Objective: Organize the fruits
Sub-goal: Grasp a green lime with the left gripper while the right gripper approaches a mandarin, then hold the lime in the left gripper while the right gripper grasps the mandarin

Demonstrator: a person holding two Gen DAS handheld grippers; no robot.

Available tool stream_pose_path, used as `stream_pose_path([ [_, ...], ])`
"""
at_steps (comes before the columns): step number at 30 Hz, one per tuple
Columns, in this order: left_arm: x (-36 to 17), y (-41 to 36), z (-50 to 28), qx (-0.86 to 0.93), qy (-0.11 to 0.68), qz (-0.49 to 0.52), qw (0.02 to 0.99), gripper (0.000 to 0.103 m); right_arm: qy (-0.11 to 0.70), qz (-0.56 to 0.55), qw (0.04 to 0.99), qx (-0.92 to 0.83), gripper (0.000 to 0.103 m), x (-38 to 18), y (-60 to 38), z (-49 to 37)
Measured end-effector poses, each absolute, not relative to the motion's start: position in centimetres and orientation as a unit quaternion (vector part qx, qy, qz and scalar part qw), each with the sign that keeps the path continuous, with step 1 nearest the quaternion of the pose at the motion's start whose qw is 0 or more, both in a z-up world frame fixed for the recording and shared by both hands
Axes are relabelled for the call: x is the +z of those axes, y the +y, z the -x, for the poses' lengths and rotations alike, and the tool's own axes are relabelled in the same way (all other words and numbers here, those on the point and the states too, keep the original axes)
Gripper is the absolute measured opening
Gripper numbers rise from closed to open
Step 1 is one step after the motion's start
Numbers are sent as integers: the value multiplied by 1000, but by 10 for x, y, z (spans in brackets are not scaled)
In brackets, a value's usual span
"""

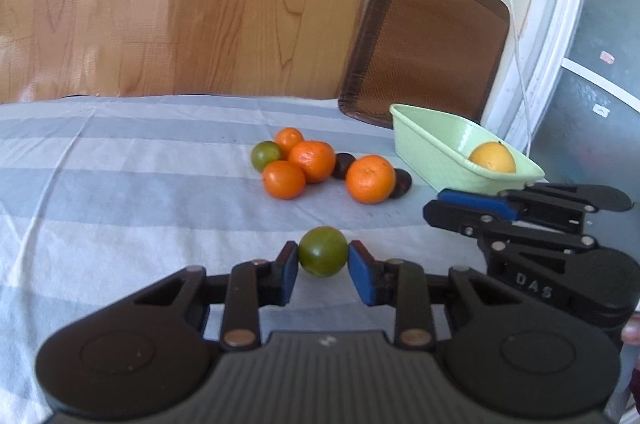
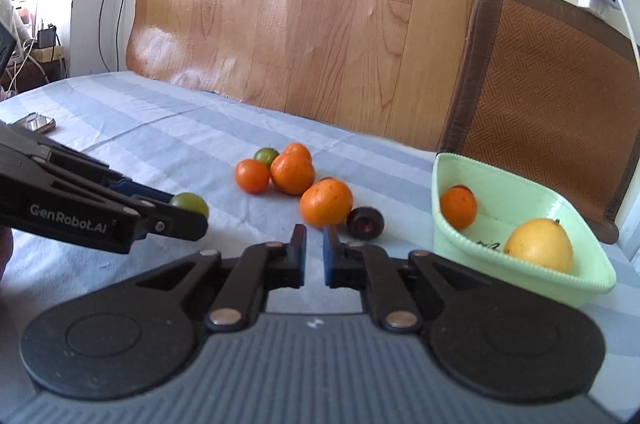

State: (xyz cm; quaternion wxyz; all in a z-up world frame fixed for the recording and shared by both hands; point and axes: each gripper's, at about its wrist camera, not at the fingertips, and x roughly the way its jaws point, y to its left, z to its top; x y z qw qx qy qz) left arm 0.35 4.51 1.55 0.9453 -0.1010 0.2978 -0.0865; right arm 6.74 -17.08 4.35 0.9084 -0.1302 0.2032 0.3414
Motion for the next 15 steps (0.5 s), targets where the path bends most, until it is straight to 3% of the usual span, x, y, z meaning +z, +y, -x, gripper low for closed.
stream_pose_path([
  [2,15,48,-5,-83,300,108,944,28,196,124,912,339,32,47,-172,-70],
  [6,14,48,-5,-82,300,109,944,28,195,117,914,338,42,49,-166,-80],
  [15,13,48,-7,-87,302,109,943,28,210,186,901,331,44,27,-133,-110],
])
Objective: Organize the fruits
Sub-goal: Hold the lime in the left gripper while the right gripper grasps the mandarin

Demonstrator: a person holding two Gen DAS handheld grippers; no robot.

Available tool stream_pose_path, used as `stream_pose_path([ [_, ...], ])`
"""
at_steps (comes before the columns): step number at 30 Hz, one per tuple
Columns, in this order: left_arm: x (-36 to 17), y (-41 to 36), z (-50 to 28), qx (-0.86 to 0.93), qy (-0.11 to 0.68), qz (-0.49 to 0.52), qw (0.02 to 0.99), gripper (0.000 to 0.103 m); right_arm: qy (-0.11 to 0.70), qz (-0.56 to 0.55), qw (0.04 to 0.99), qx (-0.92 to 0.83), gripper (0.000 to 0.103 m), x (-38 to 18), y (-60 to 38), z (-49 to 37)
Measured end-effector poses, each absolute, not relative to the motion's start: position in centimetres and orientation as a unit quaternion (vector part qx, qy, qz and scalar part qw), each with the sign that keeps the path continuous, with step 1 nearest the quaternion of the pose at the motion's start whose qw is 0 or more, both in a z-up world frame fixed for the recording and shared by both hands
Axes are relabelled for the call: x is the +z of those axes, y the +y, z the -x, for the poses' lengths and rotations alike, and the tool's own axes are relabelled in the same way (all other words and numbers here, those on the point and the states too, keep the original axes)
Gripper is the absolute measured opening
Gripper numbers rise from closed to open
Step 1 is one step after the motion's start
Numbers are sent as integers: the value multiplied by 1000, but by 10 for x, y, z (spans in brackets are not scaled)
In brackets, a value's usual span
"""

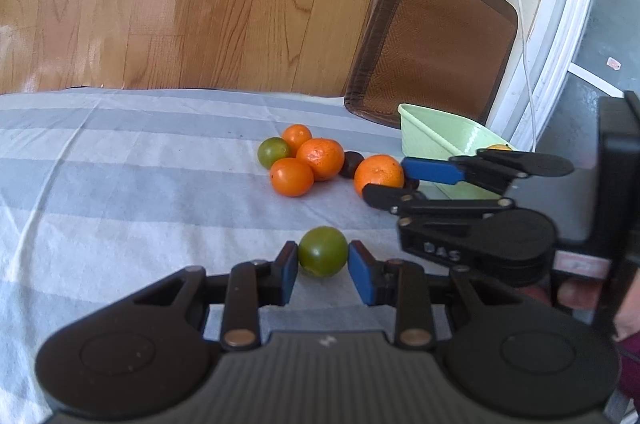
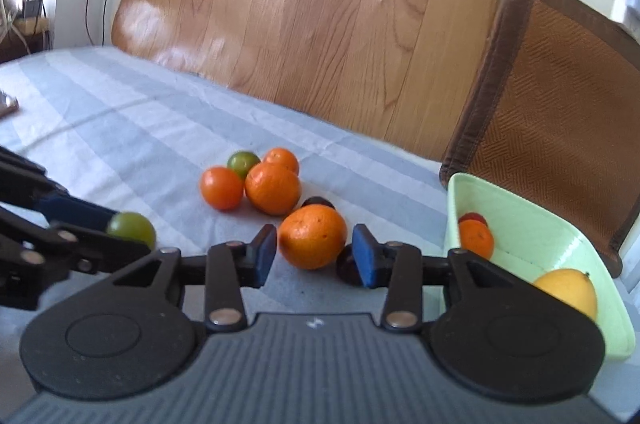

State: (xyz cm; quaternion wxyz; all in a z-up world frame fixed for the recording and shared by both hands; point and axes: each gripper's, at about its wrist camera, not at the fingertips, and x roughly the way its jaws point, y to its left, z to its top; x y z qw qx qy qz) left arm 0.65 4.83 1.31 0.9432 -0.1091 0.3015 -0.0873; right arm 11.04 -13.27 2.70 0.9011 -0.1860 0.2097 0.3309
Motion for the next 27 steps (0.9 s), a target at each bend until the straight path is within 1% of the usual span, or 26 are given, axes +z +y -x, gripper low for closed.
stream_pose_path([
  [1,13,48,-6,-88,301,109,943,28,201,192,901,332,43,28,-132,-109],
  [4,14,48,-4,-91,295,110,945,28,181,192,906,330,32,31,-135,-100],
  [5,14,47,-3,-93,292,108,946,28,177,186,908,330,20,34,-139,-96],
  [6,15,46,-2,-95,289,105,947,28,176,179,910,330,4,37,-143,-92],
  [8,17,42,0,-101,286,96,948,28,178,164,912,330,2,42,-155,-83],
  [14,18,39,1,-96,284,87,950,28,198,162,903,345,5,45,-173,-72],
  [16,18,43,1,-94,283,96,950,28,195,161,905,342,10,47,-172,-74],
  [17,18,45,1,-92,283,102,949,28,195,153,906,342,15,49,-171,-77],
  [18,18,47,1,-91,282,108,949,28,197,144,906,345,24,51,-170,-80],
  [19,18,49,1,-91,282,114,948,28,198,135,907,348,30,52,-168,-85],
  [20,17,52,1,-90,282,119,948,28,198,130,907,348,42,52,-165,-88],
  [21,17,53,0,-89,283,123,947,28,198,129,908,346,47,51,-162,-92],
  [27,17,52,0,-91,284,119,947,28,221,156,898,346,47,38,-135,-115],
])
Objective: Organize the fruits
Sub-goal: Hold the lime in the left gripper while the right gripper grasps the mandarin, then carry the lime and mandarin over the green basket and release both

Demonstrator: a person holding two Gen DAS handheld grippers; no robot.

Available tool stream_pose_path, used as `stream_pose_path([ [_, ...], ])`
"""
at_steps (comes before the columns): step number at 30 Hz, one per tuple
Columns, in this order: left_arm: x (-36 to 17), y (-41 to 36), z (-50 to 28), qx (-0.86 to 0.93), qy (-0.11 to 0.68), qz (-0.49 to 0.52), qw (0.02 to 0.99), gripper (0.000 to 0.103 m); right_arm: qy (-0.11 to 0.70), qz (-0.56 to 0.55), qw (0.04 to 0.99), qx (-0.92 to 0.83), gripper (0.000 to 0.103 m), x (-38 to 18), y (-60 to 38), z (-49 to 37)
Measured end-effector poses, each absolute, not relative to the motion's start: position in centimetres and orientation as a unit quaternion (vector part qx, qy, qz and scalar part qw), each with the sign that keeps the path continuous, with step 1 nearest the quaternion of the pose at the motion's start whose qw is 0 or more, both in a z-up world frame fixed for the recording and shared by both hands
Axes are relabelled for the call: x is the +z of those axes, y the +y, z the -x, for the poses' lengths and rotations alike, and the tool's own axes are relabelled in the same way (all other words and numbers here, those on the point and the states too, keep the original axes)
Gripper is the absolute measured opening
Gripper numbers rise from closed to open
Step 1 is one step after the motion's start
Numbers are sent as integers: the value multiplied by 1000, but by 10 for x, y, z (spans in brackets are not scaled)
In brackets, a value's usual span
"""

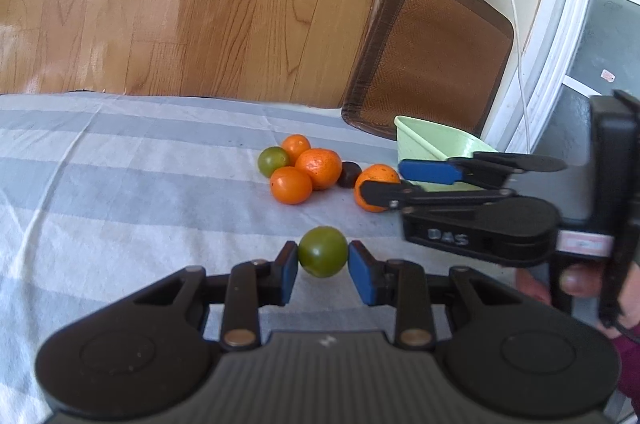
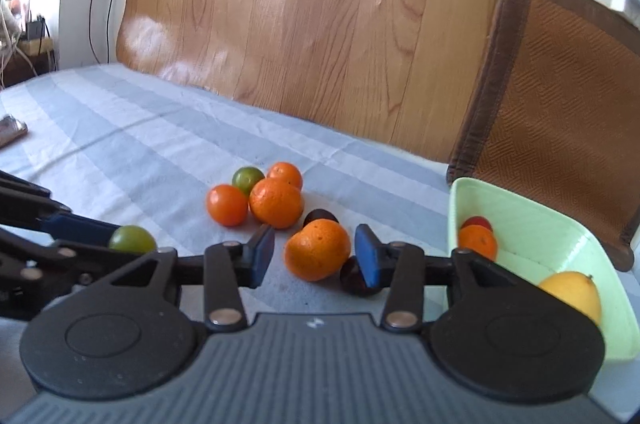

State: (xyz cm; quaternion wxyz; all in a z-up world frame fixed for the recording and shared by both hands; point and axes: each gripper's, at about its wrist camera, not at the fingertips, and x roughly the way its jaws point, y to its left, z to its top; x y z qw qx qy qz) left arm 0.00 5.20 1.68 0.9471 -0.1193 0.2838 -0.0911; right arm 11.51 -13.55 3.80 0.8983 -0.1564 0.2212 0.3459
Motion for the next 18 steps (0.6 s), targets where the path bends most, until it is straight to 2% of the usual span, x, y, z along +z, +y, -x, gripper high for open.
stream_pose_path([
  [5,17,52,0,-94,283,119,947,28,200,200,898,337,41,30,-130,-106],
  [14,19,30,-3,-143,300,117,936,28,194,129,912,338,40,48,-198,-60],
  [18,40,6,-22,-179,290,109,934,28,166,92,935,299,40,64,-231,-62],
])
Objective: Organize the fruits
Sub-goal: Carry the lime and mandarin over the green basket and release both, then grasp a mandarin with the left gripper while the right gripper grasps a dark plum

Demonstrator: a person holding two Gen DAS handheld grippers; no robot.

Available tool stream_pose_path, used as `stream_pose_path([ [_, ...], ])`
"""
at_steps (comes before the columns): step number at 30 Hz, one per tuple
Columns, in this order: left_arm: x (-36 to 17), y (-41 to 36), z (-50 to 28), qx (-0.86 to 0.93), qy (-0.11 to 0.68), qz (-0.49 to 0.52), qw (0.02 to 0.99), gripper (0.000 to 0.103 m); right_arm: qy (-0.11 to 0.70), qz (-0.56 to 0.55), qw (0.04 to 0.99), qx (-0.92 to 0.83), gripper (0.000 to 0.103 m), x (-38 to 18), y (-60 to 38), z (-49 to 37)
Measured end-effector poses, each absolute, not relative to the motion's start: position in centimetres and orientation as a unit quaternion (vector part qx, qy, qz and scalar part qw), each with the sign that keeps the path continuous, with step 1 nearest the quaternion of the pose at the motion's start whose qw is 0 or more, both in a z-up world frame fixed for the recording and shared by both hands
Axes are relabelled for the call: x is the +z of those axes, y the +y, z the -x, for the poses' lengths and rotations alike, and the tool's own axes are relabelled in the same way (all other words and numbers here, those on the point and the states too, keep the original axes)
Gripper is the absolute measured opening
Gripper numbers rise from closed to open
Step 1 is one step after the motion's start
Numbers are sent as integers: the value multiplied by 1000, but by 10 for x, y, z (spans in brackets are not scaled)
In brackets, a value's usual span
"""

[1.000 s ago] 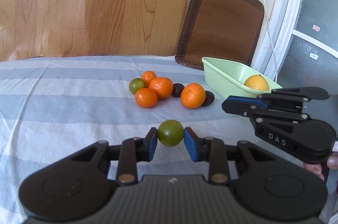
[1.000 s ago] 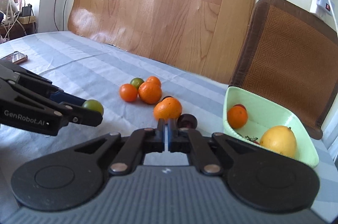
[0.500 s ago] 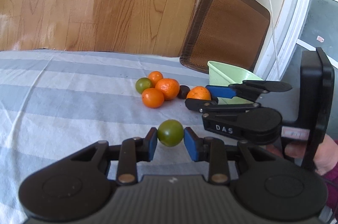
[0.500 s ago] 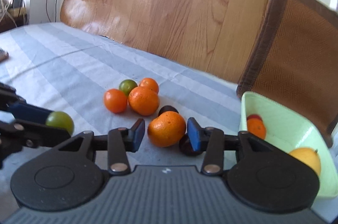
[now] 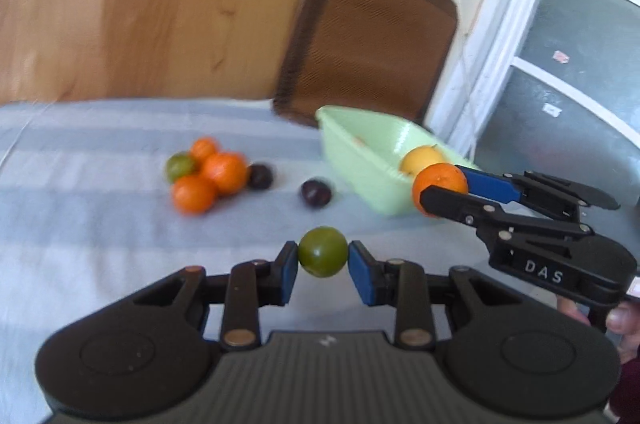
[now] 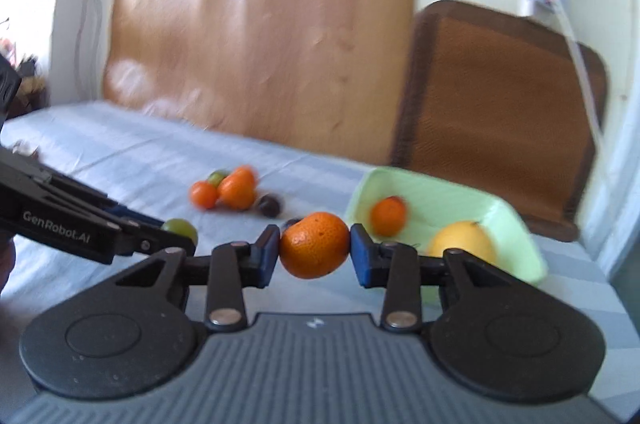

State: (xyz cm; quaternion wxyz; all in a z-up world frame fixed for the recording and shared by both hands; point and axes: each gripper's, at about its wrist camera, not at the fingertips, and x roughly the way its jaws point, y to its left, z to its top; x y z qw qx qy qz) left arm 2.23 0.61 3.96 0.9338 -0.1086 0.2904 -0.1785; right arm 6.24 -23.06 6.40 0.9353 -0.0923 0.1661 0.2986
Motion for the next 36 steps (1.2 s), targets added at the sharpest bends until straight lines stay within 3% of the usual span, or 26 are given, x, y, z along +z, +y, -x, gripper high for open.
stream_pose_path([
  [6,71,-35,-83,-207,277,89,934,28,165,24,956,242,41,68,-264,-102],
  [14,55,-79,-146,-203,314,62,926,29,177,30,951,250,42,45,-256,-121],
  [16,52,-83,-151,-198,319,59,925,37,180,28,950,255,43,42,-256,-123],
  [18,54,-83,-153,-201,315,60,926,51,181,22,951,252,49,39,-259,-125],
  [25,99,-17,-117,-152,244,95,953,55,149,-44,959,235,50,47,-284,-122],
  [28,105,25,-90,-96,227,95,965,55,146,-80,953,251,37,55,-289,-119],
  [36,51,71,-62,-31,286,102,952,55,179,-20,924,337,38,59,-229,-92],
])
